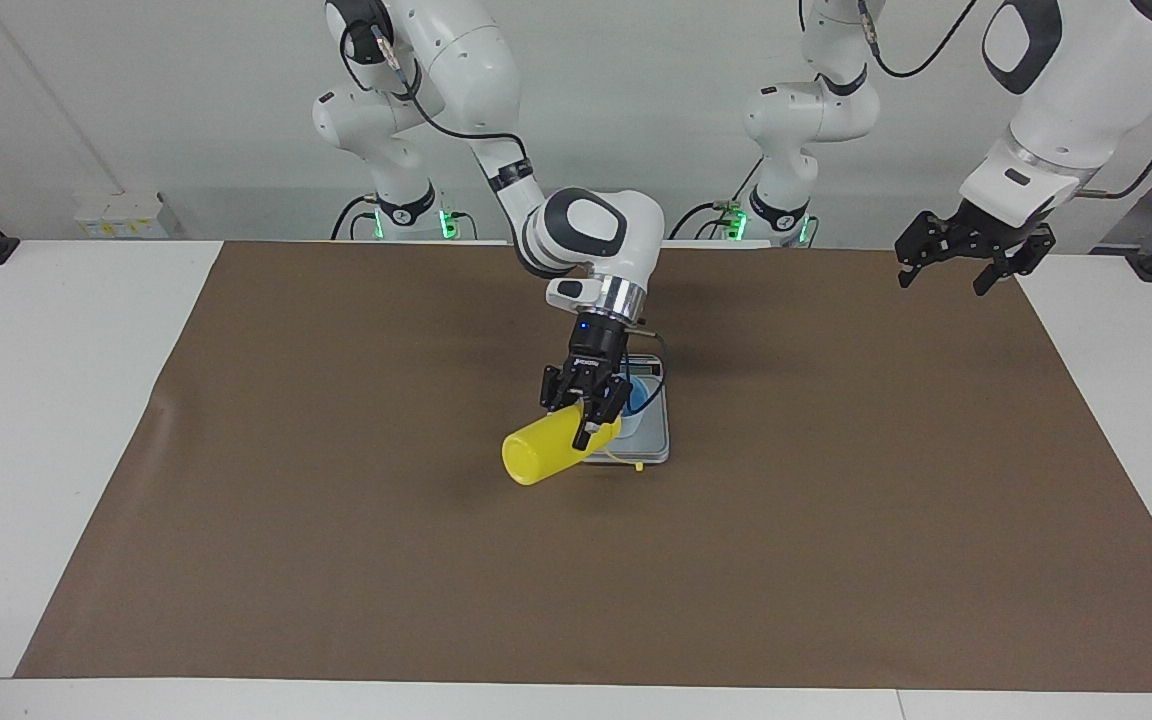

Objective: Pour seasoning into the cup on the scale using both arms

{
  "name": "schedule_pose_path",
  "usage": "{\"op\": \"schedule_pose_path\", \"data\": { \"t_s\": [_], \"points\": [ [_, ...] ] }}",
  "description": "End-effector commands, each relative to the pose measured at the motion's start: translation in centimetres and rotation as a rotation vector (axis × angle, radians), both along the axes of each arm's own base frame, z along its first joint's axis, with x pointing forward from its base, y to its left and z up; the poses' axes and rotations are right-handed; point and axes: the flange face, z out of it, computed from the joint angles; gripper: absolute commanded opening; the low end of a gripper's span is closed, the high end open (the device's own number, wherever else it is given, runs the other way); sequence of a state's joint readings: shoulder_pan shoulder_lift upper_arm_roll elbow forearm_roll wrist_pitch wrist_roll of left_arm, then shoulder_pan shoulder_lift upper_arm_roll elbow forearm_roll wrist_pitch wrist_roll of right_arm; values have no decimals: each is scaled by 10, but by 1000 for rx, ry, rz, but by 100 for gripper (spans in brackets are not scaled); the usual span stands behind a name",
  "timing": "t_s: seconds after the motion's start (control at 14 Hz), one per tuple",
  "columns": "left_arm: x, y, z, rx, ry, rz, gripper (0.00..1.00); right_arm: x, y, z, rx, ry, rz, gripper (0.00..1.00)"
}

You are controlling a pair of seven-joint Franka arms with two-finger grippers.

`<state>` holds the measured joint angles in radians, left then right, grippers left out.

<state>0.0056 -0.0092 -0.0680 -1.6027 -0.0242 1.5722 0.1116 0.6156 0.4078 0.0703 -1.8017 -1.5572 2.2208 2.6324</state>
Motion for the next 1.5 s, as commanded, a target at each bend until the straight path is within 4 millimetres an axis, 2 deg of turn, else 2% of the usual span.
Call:
{"op": "schedule_pose_path", "data": {
  "t_s": [0.0,0.36,0.57,0.64,0.79,0.93,1.15,1.22,1.43],
  "points": [
    [-7,3,0,16,-18,4,100,-8,-1,2,-8,-36,12,0],
    [-7,4,0,16,-18,5,100,-5,3,14,7,-42,19,0],
    [-6,5,-1,16,-19,5,100,-6,-1,55,65,-27,29,0],
    [-6,4,-1,16,-19,4,100,-4,-6,76,115,20,16,0],
    [-7,5,-1,16,-13,5,100,7,-31,111,213,93,-40,0],
    [-7,4,0,16,-18,4,100,17,-56,140,418,146,-129,0],
    [-7,4,-1,16,-15,4,100,24,-73,153,603,228,-245,0],
    [-7,5,-1,16,-16,5,100,29,-86,159,687,269,-301,0],
    [-7,3,0,16,-16,2,100,49,-146,179,904,455,-391,0]
  ]
}}
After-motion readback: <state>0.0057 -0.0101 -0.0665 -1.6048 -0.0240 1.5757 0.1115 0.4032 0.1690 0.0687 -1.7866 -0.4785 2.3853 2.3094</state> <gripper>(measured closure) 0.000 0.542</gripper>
